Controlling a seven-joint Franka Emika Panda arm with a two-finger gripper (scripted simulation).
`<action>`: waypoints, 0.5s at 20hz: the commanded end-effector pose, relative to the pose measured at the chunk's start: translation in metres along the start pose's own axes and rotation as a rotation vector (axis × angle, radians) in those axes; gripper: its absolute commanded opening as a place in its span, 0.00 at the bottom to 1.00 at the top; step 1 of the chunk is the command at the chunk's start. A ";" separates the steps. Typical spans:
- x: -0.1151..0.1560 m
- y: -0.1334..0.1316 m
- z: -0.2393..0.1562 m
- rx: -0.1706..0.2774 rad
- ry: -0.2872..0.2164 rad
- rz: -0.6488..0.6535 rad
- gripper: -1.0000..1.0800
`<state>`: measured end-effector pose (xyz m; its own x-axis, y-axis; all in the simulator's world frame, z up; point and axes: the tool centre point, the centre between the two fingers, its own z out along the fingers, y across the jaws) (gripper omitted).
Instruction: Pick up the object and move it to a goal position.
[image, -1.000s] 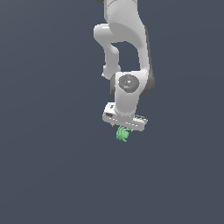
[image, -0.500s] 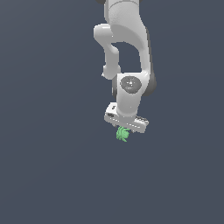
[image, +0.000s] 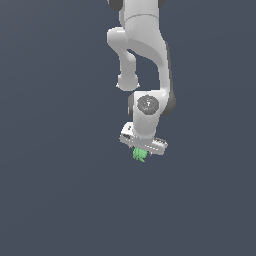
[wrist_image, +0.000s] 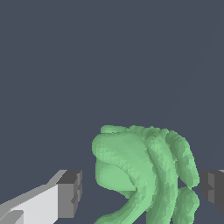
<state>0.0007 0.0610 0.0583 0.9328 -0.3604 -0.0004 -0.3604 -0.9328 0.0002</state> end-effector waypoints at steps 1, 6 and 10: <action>0.000 0.000 0.011 0.000 0.000 0.001 0.96; 0.001 -0.001 0.018 0.000 0.000 0.001 0.96; 0.001 -0.001 0.018 0.000 0.000 0.001 0.00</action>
<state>0.0016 0.0619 0.0408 0.9326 -0.3609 -0.0001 -0.3609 -0.9326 -0.0003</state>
